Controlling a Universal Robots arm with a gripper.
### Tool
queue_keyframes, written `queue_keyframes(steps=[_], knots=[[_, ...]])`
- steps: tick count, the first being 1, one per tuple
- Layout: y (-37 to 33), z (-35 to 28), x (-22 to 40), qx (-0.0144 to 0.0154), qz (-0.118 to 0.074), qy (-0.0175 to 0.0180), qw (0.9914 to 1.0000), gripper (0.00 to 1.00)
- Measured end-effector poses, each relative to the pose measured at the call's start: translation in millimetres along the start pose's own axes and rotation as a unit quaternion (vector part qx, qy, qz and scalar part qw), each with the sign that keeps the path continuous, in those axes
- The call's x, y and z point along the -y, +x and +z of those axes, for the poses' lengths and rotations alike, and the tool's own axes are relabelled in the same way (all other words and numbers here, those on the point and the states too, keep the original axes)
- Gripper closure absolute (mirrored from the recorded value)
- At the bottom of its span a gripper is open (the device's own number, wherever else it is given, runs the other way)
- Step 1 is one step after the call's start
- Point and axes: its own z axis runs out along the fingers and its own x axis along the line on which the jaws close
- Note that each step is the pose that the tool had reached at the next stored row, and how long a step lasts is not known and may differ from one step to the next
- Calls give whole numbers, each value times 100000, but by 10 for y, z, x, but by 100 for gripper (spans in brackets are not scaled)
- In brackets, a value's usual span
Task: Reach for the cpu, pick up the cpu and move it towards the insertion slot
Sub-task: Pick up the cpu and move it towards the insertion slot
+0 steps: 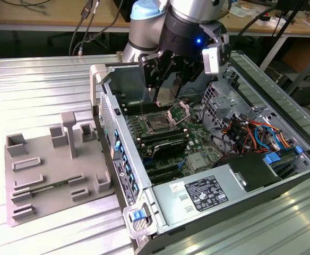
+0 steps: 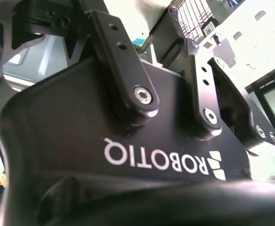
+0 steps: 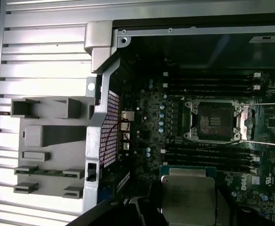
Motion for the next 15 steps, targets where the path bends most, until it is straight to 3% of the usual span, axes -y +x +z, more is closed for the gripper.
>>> queue_keyframes(steps=[15], knots=[[-117, 88, 10, -4, 3, 3, 100000, 45]])
